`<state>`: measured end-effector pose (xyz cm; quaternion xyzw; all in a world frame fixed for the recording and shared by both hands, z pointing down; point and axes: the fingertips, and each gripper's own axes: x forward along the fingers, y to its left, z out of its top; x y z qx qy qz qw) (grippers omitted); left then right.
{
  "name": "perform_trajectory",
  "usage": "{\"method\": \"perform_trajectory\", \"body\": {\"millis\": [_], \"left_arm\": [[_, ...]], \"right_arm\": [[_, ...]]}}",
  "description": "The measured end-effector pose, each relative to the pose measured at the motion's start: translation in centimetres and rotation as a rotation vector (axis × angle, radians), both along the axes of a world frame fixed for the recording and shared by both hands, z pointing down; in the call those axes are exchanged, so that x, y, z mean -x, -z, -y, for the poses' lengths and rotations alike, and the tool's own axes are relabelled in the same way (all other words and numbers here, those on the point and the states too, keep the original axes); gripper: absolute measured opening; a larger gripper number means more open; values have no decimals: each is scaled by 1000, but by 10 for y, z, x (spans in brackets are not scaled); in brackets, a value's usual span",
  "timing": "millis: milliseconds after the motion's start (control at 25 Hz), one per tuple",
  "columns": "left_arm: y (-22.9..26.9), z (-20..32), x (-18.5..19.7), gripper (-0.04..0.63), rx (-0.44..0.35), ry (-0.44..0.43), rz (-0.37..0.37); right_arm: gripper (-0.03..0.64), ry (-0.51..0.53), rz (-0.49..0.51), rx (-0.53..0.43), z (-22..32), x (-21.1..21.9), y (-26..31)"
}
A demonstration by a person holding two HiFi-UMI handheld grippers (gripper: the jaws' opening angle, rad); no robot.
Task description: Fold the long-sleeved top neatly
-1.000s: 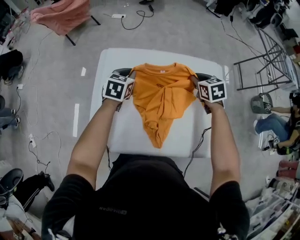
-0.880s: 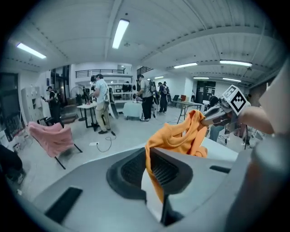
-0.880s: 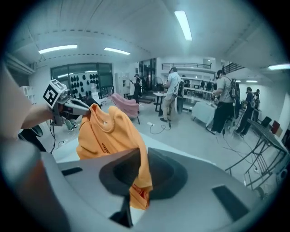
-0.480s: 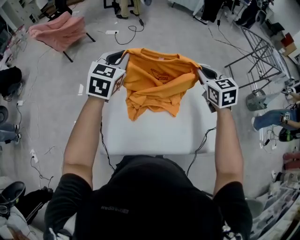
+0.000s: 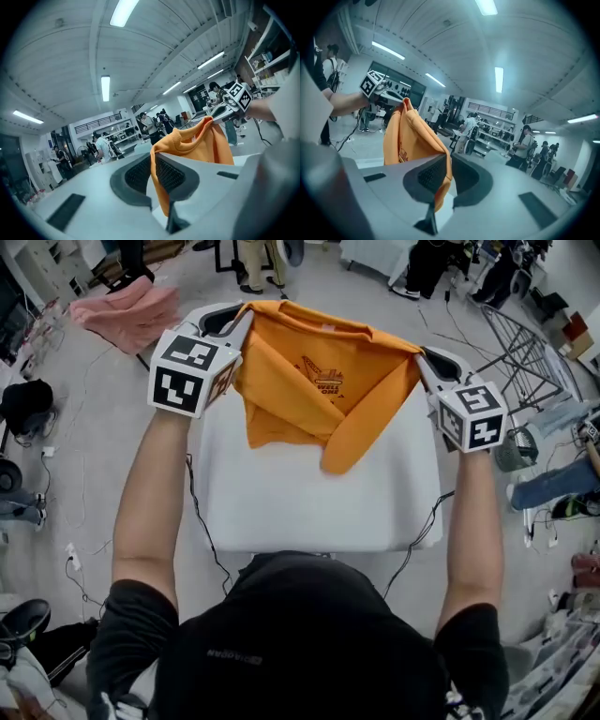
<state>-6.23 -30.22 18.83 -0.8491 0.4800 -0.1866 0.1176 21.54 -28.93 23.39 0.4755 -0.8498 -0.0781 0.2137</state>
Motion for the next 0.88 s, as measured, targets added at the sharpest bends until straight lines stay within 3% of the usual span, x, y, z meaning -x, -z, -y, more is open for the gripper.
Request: {"method": "perform_trajectory", "body": {"millis": [320,560,680,880], "left_arm": [[52,-15,-5,29,-84,-22,41],[49,-26,6,31,-6,-132,42],[50,-28,7,31,-21,-135,79],[65,-36,10,31,-40,-137,53]], "right_arm": [[29,-36,-35,-123,-10,-12,45],[26,-61,34,-173,-18,-7,71],[26,-62,17,-214,-25,-5,83],[26,-52,22,-226,-33,-2,90]]}}
